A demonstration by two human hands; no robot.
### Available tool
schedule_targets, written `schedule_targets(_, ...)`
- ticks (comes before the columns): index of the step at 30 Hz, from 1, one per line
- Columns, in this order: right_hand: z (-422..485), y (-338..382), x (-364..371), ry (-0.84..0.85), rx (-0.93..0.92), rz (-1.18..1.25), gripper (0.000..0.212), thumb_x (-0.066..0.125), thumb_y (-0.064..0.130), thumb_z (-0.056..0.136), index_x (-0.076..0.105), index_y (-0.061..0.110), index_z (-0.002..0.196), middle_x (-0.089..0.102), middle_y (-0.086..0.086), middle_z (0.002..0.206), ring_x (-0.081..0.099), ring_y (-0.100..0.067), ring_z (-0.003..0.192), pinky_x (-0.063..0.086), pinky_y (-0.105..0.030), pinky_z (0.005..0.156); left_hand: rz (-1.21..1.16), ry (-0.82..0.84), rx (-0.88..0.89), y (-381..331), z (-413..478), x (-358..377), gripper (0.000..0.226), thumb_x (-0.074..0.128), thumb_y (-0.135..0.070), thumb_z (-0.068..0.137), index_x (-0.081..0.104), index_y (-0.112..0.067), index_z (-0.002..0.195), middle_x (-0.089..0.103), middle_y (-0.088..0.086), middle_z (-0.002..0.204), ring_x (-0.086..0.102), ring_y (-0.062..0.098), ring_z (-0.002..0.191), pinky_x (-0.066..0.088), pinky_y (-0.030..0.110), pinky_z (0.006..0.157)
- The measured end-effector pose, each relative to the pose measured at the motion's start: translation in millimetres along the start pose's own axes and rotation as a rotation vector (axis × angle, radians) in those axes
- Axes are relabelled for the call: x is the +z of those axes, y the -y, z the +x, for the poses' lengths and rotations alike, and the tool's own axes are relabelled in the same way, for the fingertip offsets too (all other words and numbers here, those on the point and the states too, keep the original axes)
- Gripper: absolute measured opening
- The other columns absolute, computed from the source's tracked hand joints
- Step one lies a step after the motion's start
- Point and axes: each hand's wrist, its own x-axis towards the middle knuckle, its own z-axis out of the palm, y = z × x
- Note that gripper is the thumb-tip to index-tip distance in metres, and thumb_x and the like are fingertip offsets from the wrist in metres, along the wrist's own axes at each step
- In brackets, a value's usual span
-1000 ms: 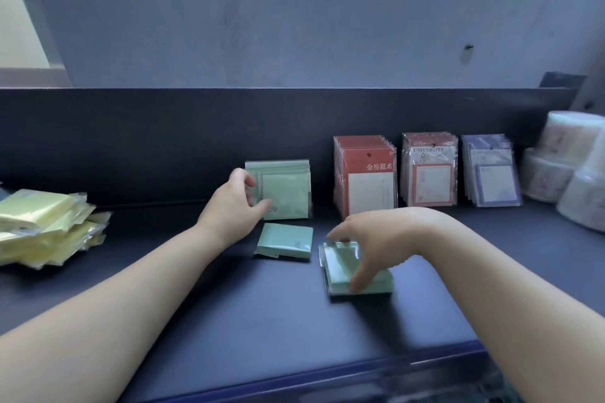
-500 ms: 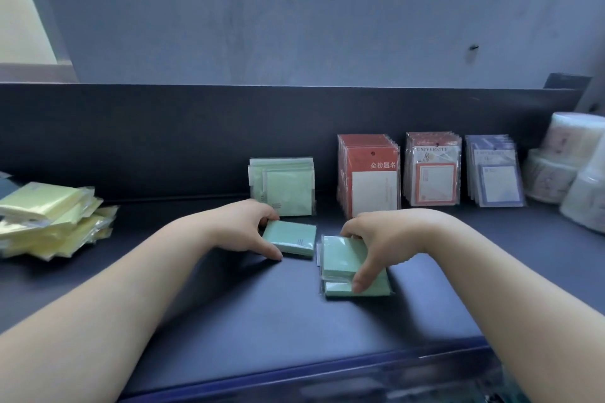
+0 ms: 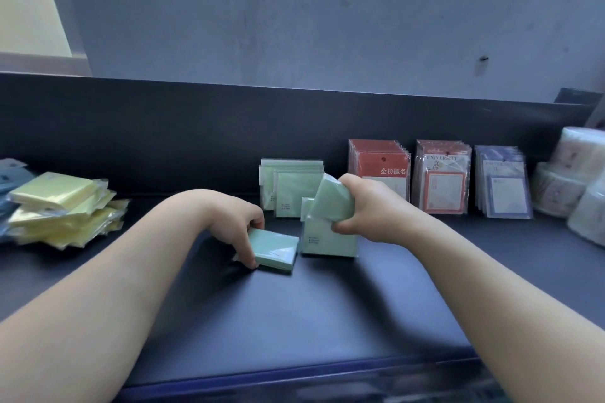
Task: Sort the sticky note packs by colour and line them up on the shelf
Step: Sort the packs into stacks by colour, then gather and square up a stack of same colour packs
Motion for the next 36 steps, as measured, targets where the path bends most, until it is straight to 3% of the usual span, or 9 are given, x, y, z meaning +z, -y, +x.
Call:
schedule_targets(3, 16, 0, 6, -0.055, -0.016, 0.018, 0.036, 0.074, 0.018, 0.071, 0.05, 0.015, 0.097, 0.06, 0.001, 0.085, 0.059, -0.018, 0.076, 0.048, -0.028, 0.057, 0.009, 0.032, -0.004, 4, -6, -2, 0.059, 0.082, -0.045, 0.064, 0.051, -0.029, 0.111, 0.055, -0.014, 0.093, 0.056, 0.012, 0.09, 0.044, 0.027, 0.074)
schedule_targets(8, 36, -1, 16, -0.124, -0.033, -0.003, 0.035, 0.074, 0.02, 0.072, 0.05, 0.016, 0.096, 0.058, 0.002, 0.089, 0.056, -0.019, 0.083, 0.042, -0.027, 0.064, 0.011, 0.033, -0.012, 9, -6, -1, 0.063, 0.081, -0.054, 0.059, 0.051, -0.032, 0.11, 0.058, -0.013, 0.102, 0.058, 0.012, 0.097, 0.047, 0.031, 0.091)
schedule_targets(15, 54, 6, 33, -0.204, -0.06, -0.184, 0.043, 0.071, 0.026, 0.077, 0.048, 0.015, 0.111, 0.049, -0.003, 0.105, 0.05, -0.024, 0.102, 0.045, -0.034, 0.08, -0.033, 0.001, -0.022, 8, -6, 2, 0.063, 0.082, -0.052, 0.058, 0.052, -0.032, 0.109, 0.059, -0.012, 0.102, 0.058, 0.013, 0.097, 0.049, 0.035, 0.092)
schedule_targets(22, 55, 5, 39, -0.287, -0.107, -0.332, 0.048, 0.073, 0.031, 0.077, 0.048, 0.012, 0.113, 0.043, -0.006, 0.116, 0.038, -0.027, 0.112, 0.042, -0.038, 0.092, -0.199, -0.178, 0.019, 7, -5, 6, 0.057, 0.084, -0.044, 0.059, 0.05, -0.029, 0.102, 0.06, -0.011, 0.091, 0.06, 0.012, 0.085, 0.048, 0.03, 0.072)
schedule_targets(25, 49, 7, 30, -0.295, -0.105, -0.233, 0.046, 0.075, 0.031, 0.076, 0.049, 0.012, 0.109, 0.049, -0.004, 0.106, 0.046, -0.025, 0.104, 0.044, -0.037, 0.083, -0.327, -0.178, 0.045, 6, -3, 8, 0.054, 0.085, -0.037, 0.061, 0.048, -0.029, 0.098, 0.061, -0.007, 0.087, 0.063, 0.012, 0.072, 0.047, 0.024, 0.061)
schedule_targets(28, 40, 10, 18, -0.2, -0.048, -0.064, 0.046, 0.079, 0.035, 0.072, 0.047, 0.013, 0.096, 0.058, -0.001, 0.091, 0.055, -0.023, 0.086, 0.046, -0.034, 0.069, -0.418, -0.208, 0.076, 4, -1, 11, 0.055, 0.086, -0.031, 0.063, 0.047, -0.026, 0.101, 0.062, -0.006, 0.085, 0.062, 0.011, 0.064, 0.046, 0.021, 0.055)
schedule_targets(32, 27, 11, 9, 0.025, -0.024, -0.01, 0.05, 0.075, 0.045, 0.075, 0.048, 0.017, 0.106, 0.059, 0.002, 0.093, 0.057, -0.015, 0.08, 0.043, -0.027, 0.062, -0.606, -0.231, 0.172, -1, 1, 14, 0.055, 0.083, -0.015, 0.068, 0.047, -0.023, 0.11, 0.065, 0.004, 0.094, 0.064, 0.013, 0.071, 0.053, 0.023, 0.058)
schedule_targets(36, 14, 6, 1, 0.276, -0.039, 0.007, 0.03, 0.062, 0.032, 0.089, 0.045, 0.023, 0.112, 0.058, 0.002, 0.085, 0.053, -0.008, 0.06, 0.047, -0.026, 0.051, -0.963, -0.174, 0.271, -3, 4, 15, 0.06, 0.068, 0.007, 0.079, 0.045, -0.025, 0.124, 0.057, 0.014, 0.098, 0.065, 0.019, 0.077, 0.055, 0.026, 0.065)
